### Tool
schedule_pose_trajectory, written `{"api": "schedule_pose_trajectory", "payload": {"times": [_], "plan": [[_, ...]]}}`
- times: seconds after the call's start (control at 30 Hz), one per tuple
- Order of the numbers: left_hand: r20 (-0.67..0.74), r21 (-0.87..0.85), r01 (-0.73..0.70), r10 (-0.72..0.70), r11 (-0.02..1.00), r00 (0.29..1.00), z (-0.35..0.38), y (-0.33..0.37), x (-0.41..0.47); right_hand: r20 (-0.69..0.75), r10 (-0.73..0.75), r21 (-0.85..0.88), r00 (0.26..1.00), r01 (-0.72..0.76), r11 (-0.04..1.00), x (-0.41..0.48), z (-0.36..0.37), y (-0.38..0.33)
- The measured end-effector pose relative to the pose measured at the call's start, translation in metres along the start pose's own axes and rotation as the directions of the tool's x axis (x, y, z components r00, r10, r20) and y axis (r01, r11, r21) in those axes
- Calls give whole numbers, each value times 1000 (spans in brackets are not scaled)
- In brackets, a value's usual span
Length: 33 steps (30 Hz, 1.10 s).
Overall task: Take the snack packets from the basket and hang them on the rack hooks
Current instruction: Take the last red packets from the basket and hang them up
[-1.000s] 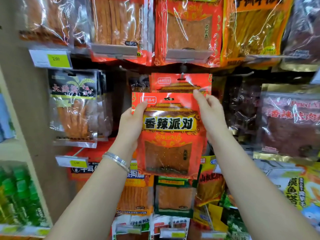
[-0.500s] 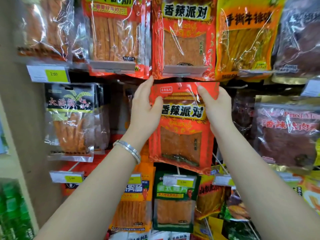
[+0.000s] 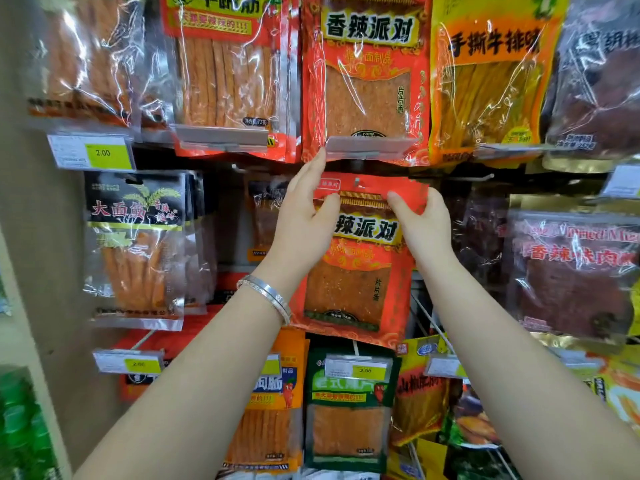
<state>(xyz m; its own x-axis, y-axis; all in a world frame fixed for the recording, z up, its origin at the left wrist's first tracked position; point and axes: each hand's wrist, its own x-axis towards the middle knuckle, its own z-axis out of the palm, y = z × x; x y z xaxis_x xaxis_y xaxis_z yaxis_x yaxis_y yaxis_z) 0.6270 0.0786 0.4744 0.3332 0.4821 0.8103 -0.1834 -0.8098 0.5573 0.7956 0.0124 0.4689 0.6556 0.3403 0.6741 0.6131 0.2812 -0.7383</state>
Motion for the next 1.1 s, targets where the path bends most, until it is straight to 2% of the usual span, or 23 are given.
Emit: {"api": "schedule_pose_trajectory", "payload": {"times": [0.2,0.3,0.37,0.5,0.6,0.67,0.77,0.87,0.9,1.0,1.1], "plan": [[16,-7,1,-1,1000,1000,0,0,-2,-63,-40,-211,997,26,977,-21,3,24],[21,-23,7,-7,1000,1000,3,-4,-6,-49,-1,-280,999,-13,960,-35,3,27],[42,-27,33,-32,999,999,7,-11,-13,-33,41,-303,999,-49,952,-47,1,27],[43,-75,152,-150,985,988,13,-34,-47,-24,29,-274,999,-34,961,-87,-10,30],[55,-63,227,-224,972,973,9,-45,-99,77,88,-215,993,-70,974,-140,-19,39],[108,-56,337,-330,940,938,1,-53,-147,193,181,-191,964,-144,971,-188,-27,51],[261,47,543,-535,838,803,-14,-66,-248,337,362,-187,869,-315,930,-273,-43,73],[286,108,753,-746,649,602,-37,-72,-367,439,603,-273,666,-541,795,-370,-64,99],[286,134,818,-812,560,509,-48,-70,-409,448,676,-325,586,-597,733,-405,-73,104],[287,270,934,-945,235,154,-83,-43,-529,460,833,-467,308,-713,522,-505,-106,107],[144,321,946,-984,-51,-102,-121,8,-632,420,907,-639,5,-708,300,-583,-136,99]]}}
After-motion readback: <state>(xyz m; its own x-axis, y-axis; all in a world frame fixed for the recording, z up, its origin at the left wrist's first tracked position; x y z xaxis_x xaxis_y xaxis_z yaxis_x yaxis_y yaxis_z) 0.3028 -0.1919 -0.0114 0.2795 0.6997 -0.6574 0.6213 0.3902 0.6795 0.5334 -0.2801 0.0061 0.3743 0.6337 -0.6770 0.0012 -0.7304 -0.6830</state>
